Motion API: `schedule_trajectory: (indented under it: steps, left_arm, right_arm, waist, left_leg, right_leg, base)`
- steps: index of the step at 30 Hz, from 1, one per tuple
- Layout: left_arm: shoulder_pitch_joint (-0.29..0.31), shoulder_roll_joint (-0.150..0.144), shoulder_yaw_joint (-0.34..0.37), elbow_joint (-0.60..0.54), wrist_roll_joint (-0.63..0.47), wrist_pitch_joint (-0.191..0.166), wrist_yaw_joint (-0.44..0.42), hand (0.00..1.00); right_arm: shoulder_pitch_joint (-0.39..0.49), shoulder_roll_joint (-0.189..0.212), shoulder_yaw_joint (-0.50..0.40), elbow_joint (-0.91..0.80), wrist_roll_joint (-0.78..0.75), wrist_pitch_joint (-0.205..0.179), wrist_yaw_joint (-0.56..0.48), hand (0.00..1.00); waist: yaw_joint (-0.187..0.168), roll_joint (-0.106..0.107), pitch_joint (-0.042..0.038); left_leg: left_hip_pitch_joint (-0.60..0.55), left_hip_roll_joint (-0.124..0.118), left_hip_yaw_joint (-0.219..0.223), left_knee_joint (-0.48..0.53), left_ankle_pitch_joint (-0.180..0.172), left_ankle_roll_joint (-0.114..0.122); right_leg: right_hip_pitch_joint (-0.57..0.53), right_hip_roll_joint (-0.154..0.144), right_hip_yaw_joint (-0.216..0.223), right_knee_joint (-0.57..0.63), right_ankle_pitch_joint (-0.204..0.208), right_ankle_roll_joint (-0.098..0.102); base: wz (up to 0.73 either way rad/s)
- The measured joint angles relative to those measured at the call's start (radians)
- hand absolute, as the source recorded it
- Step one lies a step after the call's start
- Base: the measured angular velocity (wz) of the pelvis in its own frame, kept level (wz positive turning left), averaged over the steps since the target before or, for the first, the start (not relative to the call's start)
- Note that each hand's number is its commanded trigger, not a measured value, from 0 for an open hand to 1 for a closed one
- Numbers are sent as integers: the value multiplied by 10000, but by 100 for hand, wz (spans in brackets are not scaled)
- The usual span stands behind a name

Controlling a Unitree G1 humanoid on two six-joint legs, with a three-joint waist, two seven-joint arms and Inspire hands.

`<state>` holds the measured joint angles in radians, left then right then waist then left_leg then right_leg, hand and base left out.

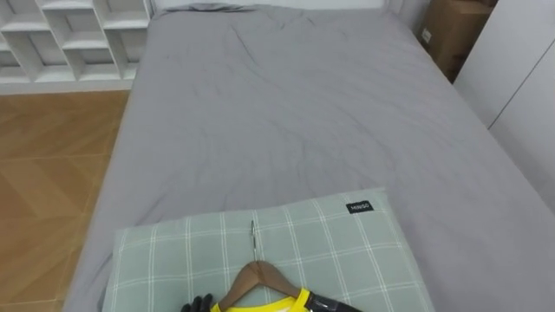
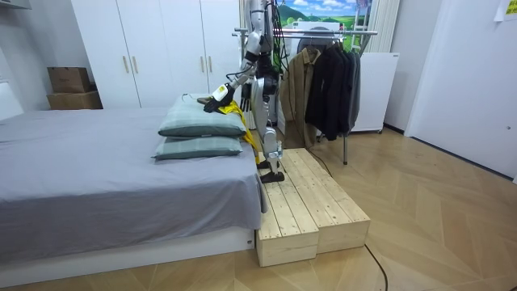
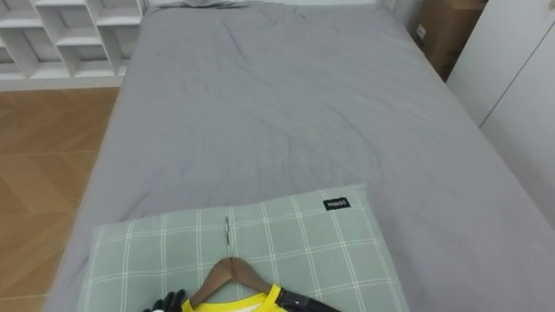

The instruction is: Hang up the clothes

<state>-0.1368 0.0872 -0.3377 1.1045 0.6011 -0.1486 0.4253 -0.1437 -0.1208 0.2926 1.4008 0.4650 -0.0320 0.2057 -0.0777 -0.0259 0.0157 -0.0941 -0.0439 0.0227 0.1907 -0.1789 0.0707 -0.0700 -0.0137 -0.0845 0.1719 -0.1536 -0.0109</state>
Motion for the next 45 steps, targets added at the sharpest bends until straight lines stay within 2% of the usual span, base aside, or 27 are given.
schedule_trajectory:
  steps: [3,18,24,25,26,27,28,32,37,45]
  left_arm:
    - [-51,-2,18,166,-1,-120,71,0]
    - [-299,-55,225,560,-240,-171,95,0]
    - [-304,-61,249,603,-427,-267,278,0]
    - [-305,-62,249,627,-427,-268,304,28]
    - [-305,-61,249,631,-427,-267,311,67]
    - [-305,-62,250,633,-427,-268,337,75]
    - [-306,-63,250,633,-427,-270,377,100]
    - [-360,-65,333,629,-429,-316,653,100]
    - [-775,-28,1201,790,-913,-290,948,100]
    - [-894,8,1374,948,-995,-73,1111,100]
  right_arm:
    - [-13,0,0,-1,1,-16,-44,0]
    - [-138,0,-5,9,5,30,-206,0]
    - [-161,1,-7,-27,-7,81,-203,0]
    - [-163,1,-7,-26,-10,109,-204,0]
    - [-163,1,-6,-25,-10,113,-204,0]
    - [-164,1,-4,-26,-19,115,-204,0]
    - [-164,2,-4,-27,-19,115,-204,0]
    - [-161,4,-5,-24,-19,121,-205,0]
    - [-312,30,-11,-27,10,123,-206,0]
    - [-315,50,-6,-67,20,233,-212,0]
  waist:
    - [1,-5,4]
    - [41,-102,46]
    - [86,-179,16]
    - [92,-193,7]
    - [93,-197,4]
    - [106,-203,-4]
    - [135,-213,-41]
    - [263,-247,-68]
    - [314,-256,-72]
    - [315,-313,-36]
  left_leg:
    - [-6,-1,0,9,0,0]
    - [-13,5,-52,8,2,-3]
    - [-101,7,-23,1,1,-4]
    - [-102,5,-22,2,1,-4]
    - [-102,5,-21,3,1,-4]
    - [-106,6,-18,2,1,-4]
    - [-132,7,-11,5,1,-4]
    - [-193,18,-2,60,3,-7]
    - [-177,16,5,54,3,-7]
    - [-185,21,6,52,2,-6]
  right_leg:
    - [0,-2,1,0,0,0]
    - [-13,10,40,3,2,-2]
    - [-59,22,9,-1,4,-3]
    - [-59,24,8,-3,4,-3]
    - [-59,25,8,-3,4,-3]
    - [-70,27,9,-6,4,-4]
    - [-126,27,10,-4,8,-9]
    - [-172,29,6,-6,26,-19]
    - [-148,28,-3,-14,49,-19]
    - [-145,21,-18,-36,49,-19]
  base:
    - [0]
    - [0]
    - [0]
    - [0]
    - [0]
    - [0]
    - [0]
    - [0]
    - [0]
    - [0]
